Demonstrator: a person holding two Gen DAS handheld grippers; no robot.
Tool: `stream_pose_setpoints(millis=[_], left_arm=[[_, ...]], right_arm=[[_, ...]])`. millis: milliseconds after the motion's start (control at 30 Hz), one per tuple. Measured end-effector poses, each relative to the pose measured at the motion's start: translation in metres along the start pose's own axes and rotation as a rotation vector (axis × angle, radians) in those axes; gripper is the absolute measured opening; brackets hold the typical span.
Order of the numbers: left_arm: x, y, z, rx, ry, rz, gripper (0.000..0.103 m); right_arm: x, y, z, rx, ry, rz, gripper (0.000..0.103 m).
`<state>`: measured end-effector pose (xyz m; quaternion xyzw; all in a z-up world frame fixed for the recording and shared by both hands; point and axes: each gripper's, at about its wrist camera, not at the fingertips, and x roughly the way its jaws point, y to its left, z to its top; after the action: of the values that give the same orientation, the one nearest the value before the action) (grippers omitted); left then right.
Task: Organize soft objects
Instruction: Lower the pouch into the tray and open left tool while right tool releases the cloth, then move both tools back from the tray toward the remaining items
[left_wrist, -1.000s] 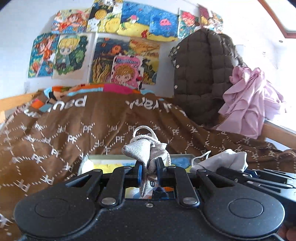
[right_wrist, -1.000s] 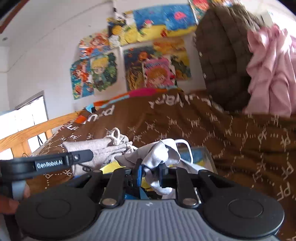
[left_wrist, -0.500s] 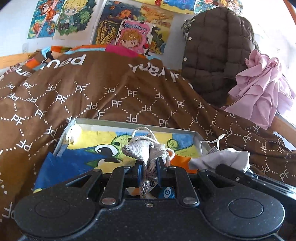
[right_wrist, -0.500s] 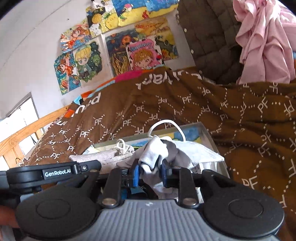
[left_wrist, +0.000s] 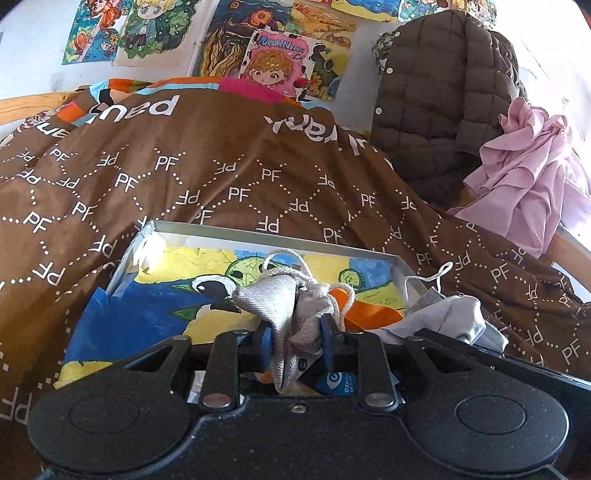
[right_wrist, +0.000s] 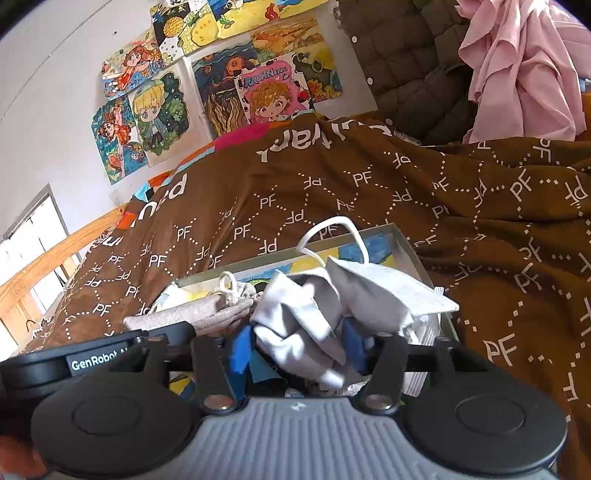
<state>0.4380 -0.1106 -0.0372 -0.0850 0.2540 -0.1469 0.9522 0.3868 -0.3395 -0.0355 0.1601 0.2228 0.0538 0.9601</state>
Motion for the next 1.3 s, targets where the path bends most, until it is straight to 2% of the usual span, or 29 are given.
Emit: stream_pose_setpoints(millis=[133,233,300,500,800,1133,1300], left_arm=[[-0.003,-0.001,-0.001,-0.014,-0.010,0.009,0.031],[-0.007,-0.001,0.002,-0.017,-0.019,0.017,0.037],[-0.012,-0.001,0.003,-0.018,-0.029,0.028,0.048],[-0.034,0.000,0.008,-0.025,-0.080,0.023,0.069],[-0.087,-0.009,0.015,-0.016,-0.163,0.026,0.088],[-0.165,-0.012,0.016,-0.015,-0.231,0.048,0.098],[-0.208,-0.014,0.006,-0.002,-0.269,0.052,0.102]], right_arm=[[-0.004,0.002,0.000,-0.017,-0.018,-0.012,0.064],[-0.008,0.005,0.000,-0.032,-0.027,-0.017,0.068],[-0.011,0.007,0.001,-0.037,-0.030,-0.017,0.073],[-0.036,0.015,0.009,-0.049,-0.068,-0.012,0.086],[-0.097,0.029,0.021,-0.093,-0.163,-0.036,0.100],[-0.168,0.035,0.025,-0.115,-0.233,-0.053,0.103],[-0.201,0.038,0.015,-0.102,-0.251,-0.051,0.103]])
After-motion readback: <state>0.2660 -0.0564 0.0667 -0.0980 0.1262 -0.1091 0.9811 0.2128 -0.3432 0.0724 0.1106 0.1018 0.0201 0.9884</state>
